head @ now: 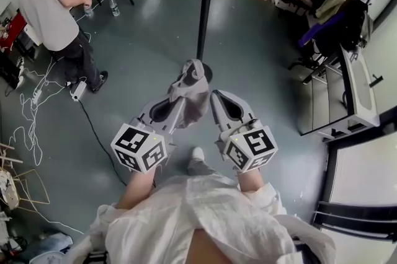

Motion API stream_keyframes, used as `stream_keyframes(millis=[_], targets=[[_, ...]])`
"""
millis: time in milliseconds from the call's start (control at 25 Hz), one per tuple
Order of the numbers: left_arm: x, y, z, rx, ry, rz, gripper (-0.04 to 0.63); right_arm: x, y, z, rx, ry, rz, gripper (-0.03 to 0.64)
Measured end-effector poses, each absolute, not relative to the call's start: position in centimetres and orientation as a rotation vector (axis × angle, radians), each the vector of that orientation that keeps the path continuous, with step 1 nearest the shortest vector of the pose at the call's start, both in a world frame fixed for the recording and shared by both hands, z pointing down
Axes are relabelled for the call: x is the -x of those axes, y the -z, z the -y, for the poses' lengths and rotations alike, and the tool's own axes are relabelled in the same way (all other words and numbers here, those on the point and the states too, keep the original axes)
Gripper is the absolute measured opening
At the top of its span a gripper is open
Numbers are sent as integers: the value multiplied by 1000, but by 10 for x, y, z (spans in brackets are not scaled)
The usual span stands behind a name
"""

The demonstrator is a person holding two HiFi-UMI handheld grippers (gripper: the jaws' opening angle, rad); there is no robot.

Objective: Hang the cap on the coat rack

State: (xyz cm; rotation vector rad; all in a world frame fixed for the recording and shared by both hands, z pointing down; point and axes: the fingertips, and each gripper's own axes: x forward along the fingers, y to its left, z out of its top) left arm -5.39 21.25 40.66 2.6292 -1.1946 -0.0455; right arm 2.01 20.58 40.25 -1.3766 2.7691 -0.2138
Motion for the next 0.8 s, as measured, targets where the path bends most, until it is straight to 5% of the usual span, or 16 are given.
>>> stream_keyframes(millis=[800], targets=[[28, -398, -60, -2629, 73, 1278, 28, -39, -390, -50, 1281, 165, -2818, 3]])
